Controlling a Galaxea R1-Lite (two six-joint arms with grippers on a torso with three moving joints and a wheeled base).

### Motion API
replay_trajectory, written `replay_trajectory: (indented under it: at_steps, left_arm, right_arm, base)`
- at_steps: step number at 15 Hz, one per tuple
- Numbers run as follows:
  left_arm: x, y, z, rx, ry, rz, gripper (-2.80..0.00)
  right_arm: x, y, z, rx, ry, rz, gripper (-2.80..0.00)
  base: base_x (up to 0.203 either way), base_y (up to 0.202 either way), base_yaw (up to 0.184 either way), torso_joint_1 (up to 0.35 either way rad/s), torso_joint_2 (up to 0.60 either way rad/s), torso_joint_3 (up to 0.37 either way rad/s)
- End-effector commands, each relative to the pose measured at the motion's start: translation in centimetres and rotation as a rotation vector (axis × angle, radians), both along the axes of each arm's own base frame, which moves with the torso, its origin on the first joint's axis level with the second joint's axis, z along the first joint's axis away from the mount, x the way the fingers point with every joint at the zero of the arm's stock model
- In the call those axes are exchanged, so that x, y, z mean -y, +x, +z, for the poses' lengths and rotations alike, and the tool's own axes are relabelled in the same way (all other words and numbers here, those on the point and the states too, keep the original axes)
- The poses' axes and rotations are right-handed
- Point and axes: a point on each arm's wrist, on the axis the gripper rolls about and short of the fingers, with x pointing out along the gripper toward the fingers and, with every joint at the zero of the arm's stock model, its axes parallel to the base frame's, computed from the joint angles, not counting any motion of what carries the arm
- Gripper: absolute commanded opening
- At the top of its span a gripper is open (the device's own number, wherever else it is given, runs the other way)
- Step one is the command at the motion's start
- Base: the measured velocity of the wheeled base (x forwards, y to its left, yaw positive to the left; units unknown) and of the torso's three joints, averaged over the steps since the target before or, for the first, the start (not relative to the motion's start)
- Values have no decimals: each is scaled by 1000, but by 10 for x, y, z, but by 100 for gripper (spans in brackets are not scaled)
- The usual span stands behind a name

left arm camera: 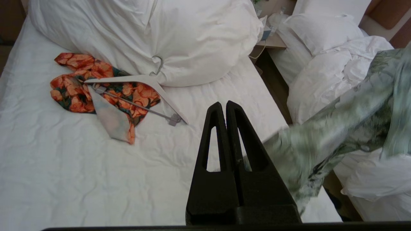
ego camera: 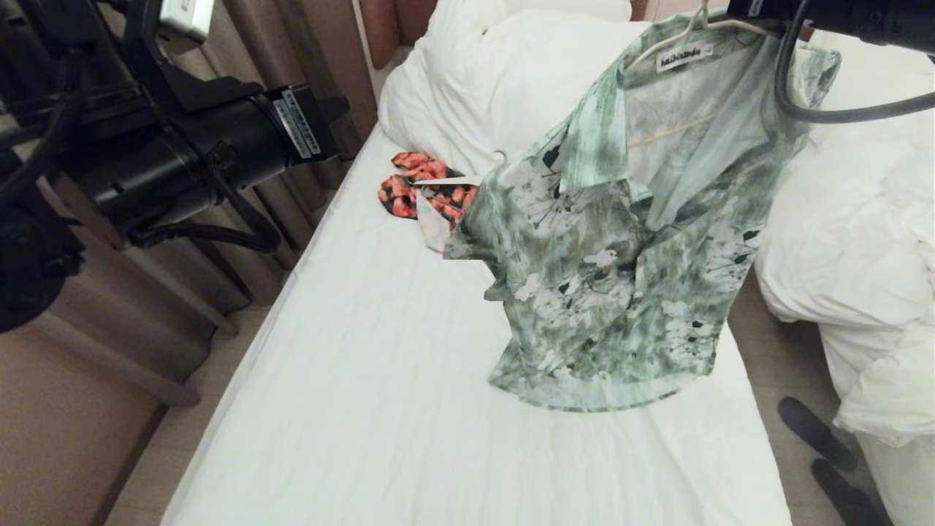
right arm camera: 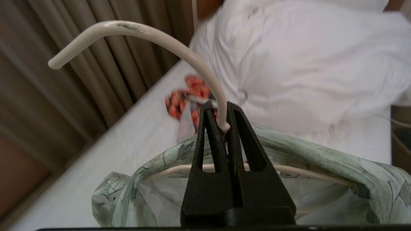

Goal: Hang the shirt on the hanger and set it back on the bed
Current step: Take the clothes hanger out of the clothes

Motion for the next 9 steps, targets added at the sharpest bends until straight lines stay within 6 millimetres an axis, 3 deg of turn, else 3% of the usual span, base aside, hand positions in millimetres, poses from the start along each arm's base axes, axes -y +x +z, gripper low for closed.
replay_trajectory:
  at_steps: [1,9]
  left_arm:
    - [0,1,-1,-2,-1,0,-280]
    - [0,-1,2,7,-4,-4,-280]
  right_arm:
    - [-1,3,1,31,33,6,-280]
    - [-9,20,1,112,245,38,-280]
  base:
    - [0,0,0,84,-161,-88]
    - [0,0,0,0,0,0]
